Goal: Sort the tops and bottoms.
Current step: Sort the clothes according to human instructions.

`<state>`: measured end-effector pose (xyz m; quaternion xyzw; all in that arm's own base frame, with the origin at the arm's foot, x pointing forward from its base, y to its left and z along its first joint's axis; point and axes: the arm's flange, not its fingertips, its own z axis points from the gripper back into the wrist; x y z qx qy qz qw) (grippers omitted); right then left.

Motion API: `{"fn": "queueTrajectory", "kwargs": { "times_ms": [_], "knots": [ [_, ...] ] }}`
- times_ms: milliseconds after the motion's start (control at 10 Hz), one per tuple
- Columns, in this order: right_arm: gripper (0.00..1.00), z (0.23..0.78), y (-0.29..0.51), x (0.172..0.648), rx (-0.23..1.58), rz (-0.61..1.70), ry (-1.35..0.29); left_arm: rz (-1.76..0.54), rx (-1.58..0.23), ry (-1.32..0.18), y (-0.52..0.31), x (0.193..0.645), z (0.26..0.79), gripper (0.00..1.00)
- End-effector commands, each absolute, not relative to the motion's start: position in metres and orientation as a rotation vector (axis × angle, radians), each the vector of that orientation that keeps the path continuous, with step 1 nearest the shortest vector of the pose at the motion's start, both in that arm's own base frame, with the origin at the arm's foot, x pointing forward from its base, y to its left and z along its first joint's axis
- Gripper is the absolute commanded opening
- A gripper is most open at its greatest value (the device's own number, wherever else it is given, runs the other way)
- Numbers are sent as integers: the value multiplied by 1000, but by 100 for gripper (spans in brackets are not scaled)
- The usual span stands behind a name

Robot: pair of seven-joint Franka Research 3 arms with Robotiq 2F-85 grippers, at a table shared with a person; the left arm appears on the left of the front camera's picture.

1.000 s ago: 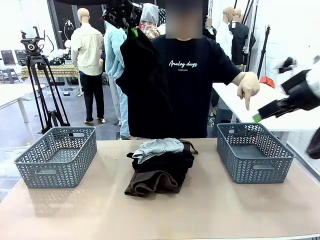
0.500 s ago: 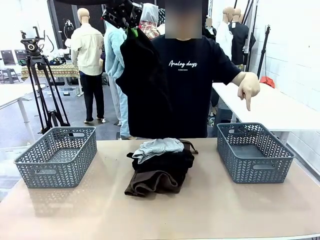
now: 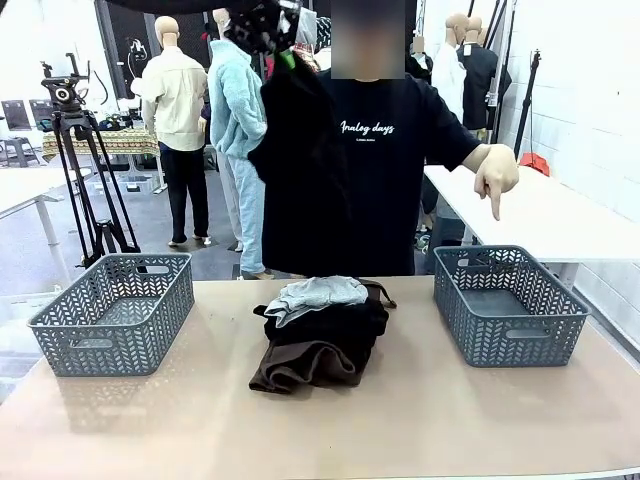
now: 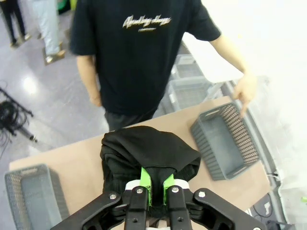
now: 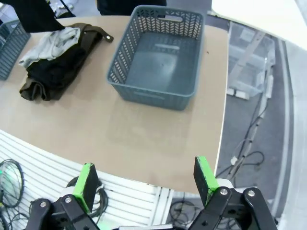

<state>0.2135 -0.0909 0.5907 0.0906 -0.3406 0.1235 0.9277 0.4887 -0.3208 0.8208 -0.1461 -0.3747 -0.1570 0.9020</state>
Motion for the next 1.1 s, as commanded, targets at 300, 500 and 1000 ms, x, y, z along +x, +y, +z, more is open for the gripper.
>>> {"fn": "queueTrajectory", "kwargs": {
  "times_ms": [300,500,1000],
  "knots": [
    [100,593,-91,208,182,258,-704,-770,-590,-895,-411,495,933,0],
    [100,593,-91,208,182,258,-704,-684,-498,-918,-382,465,890,0],
    [100,593,-91,208,182,258,-704,-714,-528,-917,-387,473,887,0]
  ]
}}
